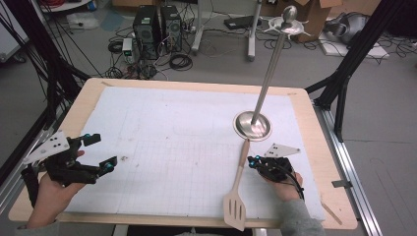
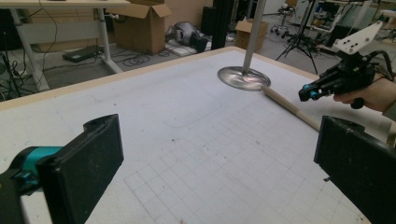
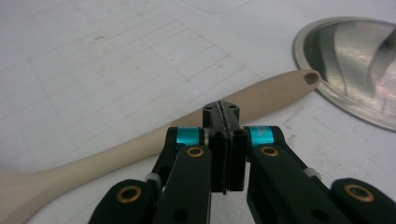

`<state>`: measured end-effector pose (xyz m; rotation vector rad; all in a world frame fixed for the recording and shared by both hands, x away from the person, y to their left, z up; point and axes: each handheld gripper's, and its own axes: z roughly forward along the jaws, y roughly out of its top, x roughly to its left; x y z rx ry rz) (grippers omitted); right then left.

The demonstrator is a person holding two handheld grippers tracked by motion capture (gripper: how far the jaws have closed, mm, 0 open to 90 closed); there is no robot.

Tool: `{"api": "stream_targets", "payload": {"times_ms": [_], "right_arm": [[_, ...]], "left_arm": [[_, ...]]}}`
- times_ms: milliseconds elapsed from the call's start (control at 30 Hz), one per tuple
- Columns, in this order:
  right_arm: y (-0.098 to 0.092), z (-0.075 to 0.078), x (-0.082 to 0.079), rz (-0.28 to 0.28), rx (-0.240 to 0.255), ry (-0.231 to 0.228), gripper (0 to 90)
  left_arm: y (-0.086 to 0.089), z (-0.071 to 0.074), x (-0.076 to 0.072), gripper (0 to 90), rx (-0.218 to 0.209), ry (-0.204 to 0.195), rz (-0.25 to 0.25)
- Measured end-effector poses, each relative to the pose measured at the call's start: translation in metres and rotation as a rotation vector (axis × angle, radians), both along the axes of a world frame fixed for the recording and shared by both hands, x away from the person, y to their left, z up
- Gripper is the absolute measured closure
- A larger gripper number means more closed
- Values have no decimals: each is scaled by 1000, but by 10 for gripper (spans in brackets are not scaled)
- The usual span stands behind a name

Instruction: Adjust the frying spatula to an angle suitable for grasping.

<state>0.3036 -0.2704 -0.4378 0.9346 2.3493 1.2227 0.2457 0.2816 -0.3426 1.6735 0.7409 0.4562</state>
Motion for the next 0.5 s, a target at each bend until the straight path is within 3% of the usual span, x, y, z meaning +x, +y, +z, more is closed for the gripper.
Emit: {"api": "stream_targets", "payload": {"times_ms": [200,500], "right_arm": [[-1,-7,11,-30,-11,16,900],[-3,-12,21,-11,-29,35,900]], "left_arm": [[0,0,0,18,-3,1,0],[0,-1,0,18,1,3,2]]}}
